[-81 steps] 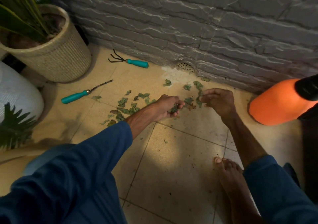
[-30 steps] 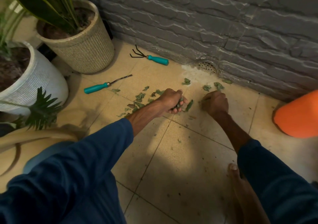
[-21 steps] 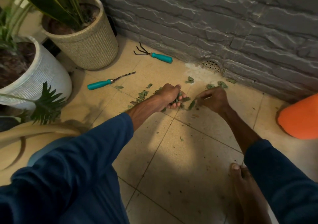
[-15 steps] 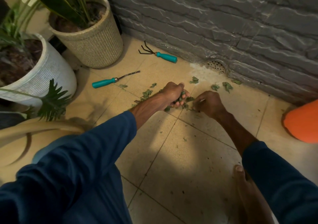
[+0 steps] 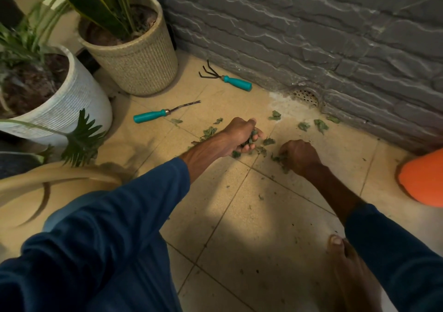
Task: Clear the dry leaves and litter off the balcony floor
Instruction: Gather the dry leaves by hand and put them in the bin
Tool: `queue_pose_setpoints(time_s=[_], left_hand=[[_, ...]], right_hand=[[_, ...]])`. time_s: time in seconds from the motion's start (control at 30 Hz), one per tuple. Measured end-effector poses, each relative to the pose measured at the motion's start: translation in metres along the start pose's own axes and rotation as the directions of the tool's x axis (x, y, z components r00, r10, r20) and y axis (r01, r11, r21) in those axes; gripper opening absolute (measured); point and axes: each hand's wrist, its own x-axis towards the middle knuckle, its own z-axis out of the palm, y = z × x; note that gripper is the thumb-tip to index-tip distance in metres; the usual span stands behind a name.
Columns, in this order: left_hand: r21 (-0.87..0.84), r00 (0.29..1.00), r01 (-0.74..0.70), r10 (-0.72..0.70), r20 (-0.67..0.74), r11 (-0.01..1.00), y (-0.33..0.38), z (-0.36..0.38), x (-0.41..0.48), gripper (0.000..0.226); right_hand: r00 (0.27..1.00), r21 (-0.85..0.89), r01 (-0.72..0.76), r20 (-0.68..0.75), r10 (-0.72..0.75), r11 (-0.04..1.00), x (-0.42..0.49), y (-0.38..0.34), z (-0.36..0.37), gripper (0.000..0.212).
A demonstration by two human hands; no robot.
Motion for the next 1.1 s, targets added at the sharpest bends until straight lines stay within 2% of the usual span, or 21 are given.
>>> queue_pose_setpoints(time_s=[0.1,0.23,0.3,0.43,0.5,0.6,0.7,0.8,0.93,1.03,1.1], left_hand=[[-0.006,1.000,-0.003,0.003,0.001,1.000,-0.001,-0.003,-0.001,0.045],[-0.008,1.000,-0.024,0.024,-0.015,1.000,0.000,-0.005,-0.002,0.045],[-0.005,0.999,-0.037,0.037,-0.014,0.999,0.002,-0.007,-0.004,0.044],[-0.007,0.999,-0.045,0.044,-0.015,0.999,0.003,-0.010,-0.004,0.044],[-0.008,0.999,-0.045,0.045,-0.021,0.999,0.003,-0.011,-0.005,0.045],[0.007,0.998,-0.057,0.057,-0.028,0.998,0.002,-0.011,-0.006,0.046],[0.006,0.998,-0.062,0.062,-0.028,0.998,0.000,-0.013,-0.007,0.046],[-0.007,0.998,-0.050,0.049,-0.032,0.999,-0.001,-0.017,-0.006,0.045],[-0.001,0.999,-0.040,0.040,-0.025,0.999,-0.001,-0.018,-0.006,0.045],[-0.007,0.999,-0.037,0.037,-0.008,0.999,0.001,-0.018,-0.007,0.045],[-0.007,0.999,-0.036,0.036,-0.002,0.999,0.001,-0.018,-0.009,0.045]], right_hand=[[1.000,0.031,-0.017,-0.007,0.017,0.999,0.002,0.000,0.000,0.025],[0.993,0.277,-0.077,-0.067,0.099,0.958,0.013,-0.006,-0.010,0.010],[0.990,0.326,-0.069,-0.094,0.105,0.943,0.020,-0.011,-0.018,0.008],[0.991,0.220,0.049,-0.133,-0.019,0.974,0.035,-0.021,-0.028,0.013],[0.991,0.205,0.113,-0.094,-0.095,0.972,0.044,-0.023,-0.026,0.015],[0.993,0.192,0.112,0.004,-0.114,0.975,0.051,-0.029,-0.017,0.018],[0.995,0.189,0.101,-0.031,-0.097,0.977,0.048,-0.029,-0.009,0.021],[0.996,0.237,0.059,-0.086,-0.039,0.970,0.044,-0.017,-0.005,0.015],[0.989,0.386,-0.019,-0.130,0.074,0.922,0.035,-0.004,-0.014,0.011],[0.975,0.577,-0.055,-0.144,0.168,0.815,0.025,0.004,-0.028,0.022],[0.964,0.672,-0.115,-0.103,0.246,0.731,0.021,0.008,-0.033,0.032]])
